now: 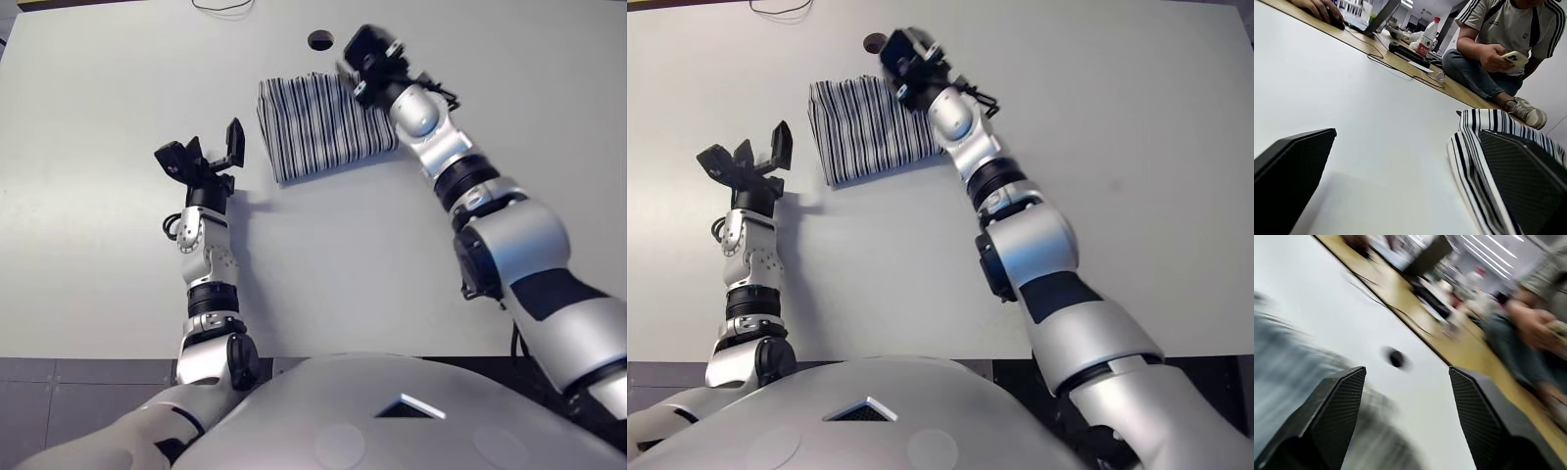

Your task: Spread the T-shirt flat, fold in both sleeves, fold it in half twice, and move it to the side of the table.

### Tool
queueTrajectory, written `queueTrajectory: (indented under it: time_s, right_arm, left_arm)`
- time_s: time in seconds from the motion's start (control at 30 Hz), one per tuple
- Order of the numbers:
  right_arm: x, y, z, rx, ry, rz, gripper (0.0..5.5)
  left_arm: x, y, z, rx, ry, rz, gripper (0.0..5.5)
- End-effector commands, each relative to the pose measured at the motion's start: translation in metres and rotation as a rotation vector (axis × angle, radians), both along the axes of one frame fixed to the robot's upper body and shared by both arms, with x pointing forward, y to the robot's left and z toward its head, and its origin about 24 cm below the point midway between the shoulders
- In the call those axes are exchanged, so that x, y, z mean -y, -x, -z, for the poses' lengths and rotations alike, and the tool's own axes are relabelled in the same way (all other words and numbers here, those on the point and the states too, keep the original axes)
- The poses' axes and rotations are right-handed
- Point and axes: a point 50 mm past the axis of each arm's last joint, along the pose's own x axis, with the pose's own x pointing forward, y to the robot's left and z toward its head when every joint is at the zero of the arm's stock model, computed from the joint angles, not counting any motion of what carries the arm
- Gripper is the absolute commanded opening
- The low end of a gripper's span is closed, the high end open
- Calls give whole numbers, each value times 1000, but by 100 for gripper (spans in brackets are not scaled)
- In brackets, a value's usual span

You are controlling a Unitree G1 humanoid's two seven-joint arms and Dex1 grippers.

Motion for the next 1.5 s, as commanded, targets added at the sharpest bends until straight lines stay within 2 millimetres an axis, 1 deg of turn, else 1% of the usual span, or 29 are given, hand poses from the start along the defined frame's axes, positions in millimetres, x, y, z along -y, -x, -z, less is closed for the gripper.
queueTrajectory:
  time_s: [0.03,0.07,0.13,0.2,0.23,0.4,0.43,0.5,0.53,0.6,0.63,0.7,0.77,0.8,0.87,0.93,0.97,1.07,1.1,1.17,1.2,1.23,1.27,1.3,1.33,1.37,1.43,1.47,1.5]
  right_arm:
    - [-13,17,12,-68,-1,-174,314]
    - [-10,18,16,-99,11,-179,314]
    - [0,18,32,-222,39,-122,314]
    - [12,16,46,-343,38,-4,314]
    - [17,14,49,-385,21,74,314]
    - [42,5,58,-612,-208,435,314]
    - [49,4,60,-656,-267,513,314]
    - [73,2,64,-711,-373,675,314]
    - [90,1,66,-715,-404,778,314]
    - [146,3,71,-687,-473,1085,314]
    - [176,8,73,-666,-525,1252,314]
    - [227,23,75,-634,-659,1514,314]
    - [273,45,77,-591,-806,1747,314]
    - [288,55,78,-566,-858,1835,314]
    - [312,73,79,-512,-955,1989,314]
    - [327,84,77,-447,-1054,2099,314]
    - [330,84,73,-413,-1086,2121,314]
    - [330,76,62,-321,-1120,2102,314]
    - [329,71,55,-258,-1135,2081,314]
    - [325,58,35,-81,-1165,1975,314]
    - [316,47,18,72,-1170,1834,314]
    - [296,37,0,219,-1131,1658,314]
    - [263,30,-19,364,-1057,1440,314]
    - [226,29,-32,449,-996,1230,314]
    - [190,32,-37,478,-935,1055,314]
    - [154,38,-35,474,-856,895,314]
    - [105,50,-23,434,-717,694,314]
    - [87,55,-12,392,-643,632,314]
    - [78,60,-2,355,-593,608,314]
  left_arm:
    - [-2,15,7,31,53,-8,549]
    - [-1,14,6,45,57,3,549]
    - [-1,14,5,68,64,15,549]
    - [-2,13,5,74,72,4,549]
    - [-4,13,5,74,75,-1,549]
    - [-10,13,5,83,87,-35,549]
    - [-12,14,5,84,85,-45,549]
    - [-15,15,5,84,79,-61,549]
    - [-14,15,5,87,82,-65,549]
    - [-7,14,4,100,106,-58,549]
    - [-3,14,4,108,114,-57,549]
    - [4,13,2,122,125,-53,549]
    - [10,11,0,133,141,-42,549]
    - [13,11,-1,137,143,-35,549]
    - [22,8,-3,145,140,-11,549]
    - [29,6,-5,149,120,3,549]
    - [31,5,-5,149,105,2,549]
    - [38,2,-6,151,28,0,549]
    - [41,1,-9,165,-19,-2,549]
    - [44,2,-15,199,-71,-25,549]
    - [44,3,-20,234,-114,-45,549]
    - [46,5,-27,275,-151,-60,549]
    - [48,6,-37,331,-190,-78,549]
    - [51,7,-46,381,-220,-88,549]
    - [54,6,-54,426,-251,-97,549]
    - [58,4,-62,460,-268,-106,549]
    - [69,2,-68,494,-314,-98,549]
    - [77,0,-67,487,-329,-79,549]
    - [84,-2,-62,469,-338,-58,549]
